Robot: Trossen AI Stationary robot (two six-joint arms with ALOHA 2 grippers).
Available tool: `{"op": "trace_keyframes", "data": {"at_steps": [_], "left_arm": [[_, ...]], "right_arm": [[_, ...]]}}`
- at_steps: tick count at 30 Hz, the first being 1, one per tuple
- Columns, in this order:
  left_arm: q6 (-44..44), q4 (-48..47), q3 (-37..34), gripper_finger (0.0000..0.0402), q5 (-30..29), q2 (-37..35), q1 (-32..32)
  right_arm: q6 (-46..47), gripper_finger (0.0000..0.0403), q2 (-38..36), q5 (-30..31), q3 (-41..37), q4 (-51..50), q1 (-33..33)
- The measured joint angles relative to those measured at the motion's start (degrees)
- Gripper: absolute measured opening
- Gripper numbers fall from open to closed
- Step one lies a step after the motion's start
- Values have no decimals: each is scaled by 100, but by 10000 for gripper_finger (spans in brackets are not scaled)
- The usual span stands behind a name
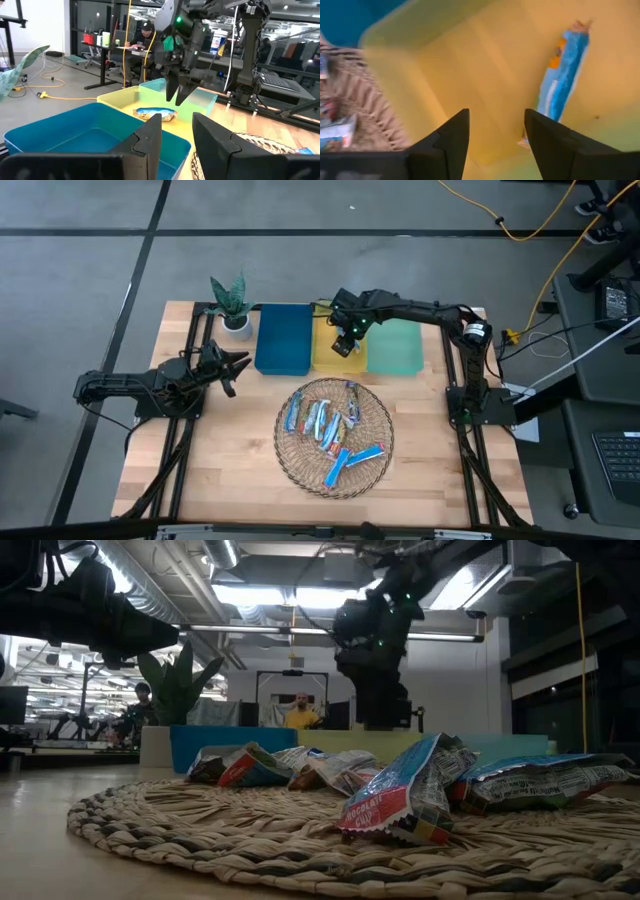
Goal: Pick and place Granola Bars by type
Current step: Put the blue granola bar into the light blue bin
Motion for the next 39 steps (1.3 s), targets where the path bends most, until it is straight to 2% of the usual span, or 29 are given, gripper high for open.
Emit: {"op": "trace_keyframes", "data": {"at_steps": [6, 13, 25, 34, 39], "left_arm": [[0, -18, 0, 104, 312, 0, 0], [2, -40, 0, 104, 466, 0, -2], [2, -42, 0, 104, 501, 2, -2], [2, -42, 0, 104, 518, 2, -2], [2, -44, 0, 104, 556, 2, 0]], "right_arm": [[157, 193, 0, 248, 534, -313, 302], [514, 193, -71, 347, 1051, -1154, 570], [1933, 193, -1204, 1696, 1065, -1730, 1523], [3176, 193, -2006, 1720, 1065, -2522, 2326], [3789, 193, -2262, 1783, 1064, -2500, 2710]]}}
